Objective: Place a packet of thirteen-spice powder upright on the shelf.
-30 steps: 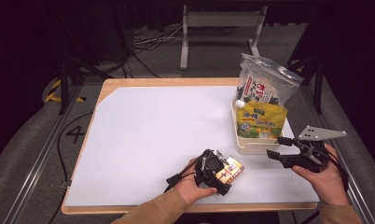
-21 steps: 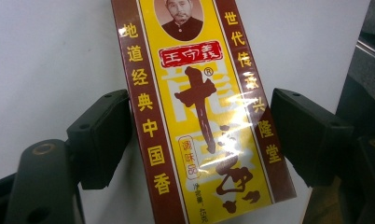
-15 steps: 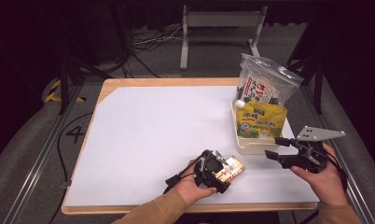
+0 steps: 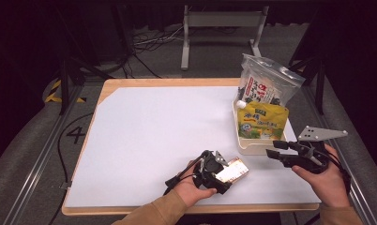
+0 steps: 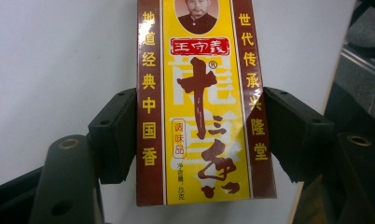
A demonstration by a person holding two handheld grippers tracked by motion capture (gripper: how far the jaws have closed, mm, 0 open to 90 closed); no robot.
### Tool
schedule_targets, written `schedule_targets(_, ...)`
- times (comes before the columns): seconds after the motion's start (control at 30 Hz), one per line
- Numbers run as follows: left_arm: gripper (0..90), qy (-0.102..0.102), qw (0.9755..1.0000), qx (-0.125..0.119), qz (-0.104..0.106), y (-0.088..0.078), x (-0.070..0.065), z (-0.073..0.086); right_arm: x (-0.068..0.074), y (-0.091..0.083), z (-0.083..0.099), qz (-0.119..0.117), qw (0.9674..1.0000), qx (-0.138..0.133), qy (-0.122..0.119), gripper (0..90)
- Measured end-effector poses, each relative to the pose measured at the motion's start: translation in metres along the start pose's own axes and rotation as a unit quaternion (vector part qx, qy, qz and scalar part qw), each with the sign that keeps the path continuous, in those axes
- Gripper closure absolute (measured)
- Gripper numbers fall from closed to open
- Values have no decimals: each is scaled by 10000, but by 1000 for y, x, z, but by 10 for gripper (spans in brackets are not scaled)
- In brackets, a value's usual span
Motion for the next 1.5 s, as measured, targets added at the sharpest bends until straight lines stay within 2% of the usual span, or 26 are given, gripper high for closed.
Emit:
schedule_targets(0.07,323,22,10000,-67,-10,-5,-1,1,2,-1,-1,-6,10000,-58,-49,546)
schedule_targets(0.13,323,37,9998,-183,-12,-11,-2,2,3,-4,-3,104,9994,-269,-188,527)
schedule_targets(0.3,324,8,9983,-571,-111,-22,-2,5,9,-9,-7,36,9998,-102,-149,513)
schedule_targets(0.37,324,22,9981,-603,-154,-25,-3,5,10,-10,-8,26,9999,-93,-132,512)
schedule_targets(0.47,324,41,9966,-803,-193,-29,-4,7,14,-14,-12,25,9999,-30,-124,511)
schedule_targets(0.67,324,62,9920,-1211,-361,-39,-5,9,20,-19,-18,-44,9999,31,-126,514)
schedule_targets(0.87,324,75,9877,-1473,-514,-45,-6,11,25,-23,-29,-235,9996,170,40,530)
schedule_targets(0.9,324,75,9877,-1473,-514,-45,-6,11,26,-23,-30,-282,9994,192,60,532)
schedule_targets(0.97,323,24,9857,-1579,-592,-46,-7,12,27,-23,-32,-302,9993,217,82,533)
schedule_targets(1.03,324,-13,9832,-1699,-663,-47,-7,14,30,-22,-37,-388,9986,308,177,547)
schedule_targets(1.07,324,-13,9832,-1699,-663,-47,-7,14,30,-22,-37,-388,9986,308,177,547)
schedule_targets(1.1,324,8,9816,-1777,-702,-49,-7,15,30,-22,-38,-434,9982,354,213,550)
schedule_targets(1.13,324,2,9803,-1834,-728,-50,-7,15,31,-21,-41,-482,9972,464,343,545)
schedule_targets(1.2,324,4,9784,-1916,-772,-51,-8,15,31,-18,-45,-510,9961,549,455,533)
schedule_targets(1.5,324,77,9751,-2044,-857,-53,-10,16,39,-6,-55,-660,9949,663,377,497)
Point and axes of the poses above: each handheld gripper's, and its own axes: y roughly forward along the jaws, z roughly out of its underside, x roughly to its left, the point moved 2 cm from there along y, roughly forward along the jaws, and after that the axes turned 14 degrees about x, right-handed, at the moved point
